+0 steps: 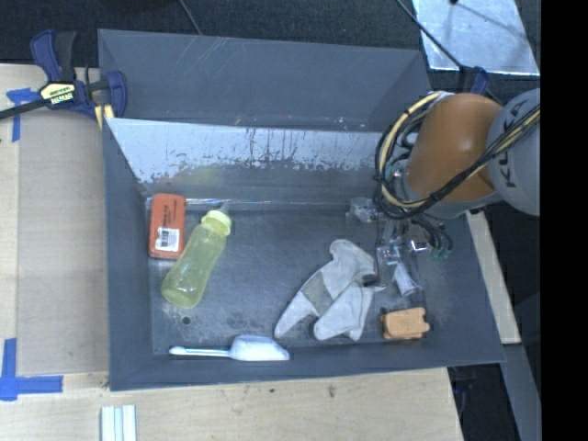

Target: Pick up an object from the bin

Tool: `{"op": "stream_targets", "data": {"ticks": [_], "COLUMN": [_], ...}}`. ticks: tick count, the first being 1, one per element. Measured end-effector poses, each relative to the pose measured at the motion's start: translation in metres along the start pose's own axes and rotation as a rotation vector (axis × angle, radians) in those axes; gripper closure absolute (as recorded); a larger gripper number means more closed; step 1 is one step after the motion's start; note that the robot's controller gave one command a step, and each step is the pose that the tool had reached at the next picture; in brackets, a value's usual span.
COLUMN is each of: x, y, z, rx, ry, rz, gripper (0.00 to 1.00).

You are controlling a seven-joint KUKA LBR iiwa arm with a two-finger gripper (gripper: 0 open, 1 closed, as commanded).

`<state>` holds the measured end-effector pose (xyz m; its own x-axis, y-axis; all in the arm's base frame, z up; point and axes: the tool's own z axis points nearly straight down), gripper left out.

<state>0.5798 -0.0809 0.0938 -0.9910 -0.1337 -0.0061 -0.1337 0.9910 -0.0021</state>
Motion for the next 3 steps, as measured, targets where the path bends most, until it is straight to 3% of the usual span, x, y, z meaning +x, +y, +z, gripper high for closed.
{"op": "stream_targets", "data": {"ticks": [1,2,3], "x": [0.011,0.011,-0.011], "y": [0.063,0.063,0.052], "z": [0.014,0.014,-0.188], "rx": [-0.001,-0.001,0.000], "ry": [-0.002,-0.002,-0.006], "rz": [0.075,0.075,0.078], "gripper": [1.00,1.00,1.00]}}
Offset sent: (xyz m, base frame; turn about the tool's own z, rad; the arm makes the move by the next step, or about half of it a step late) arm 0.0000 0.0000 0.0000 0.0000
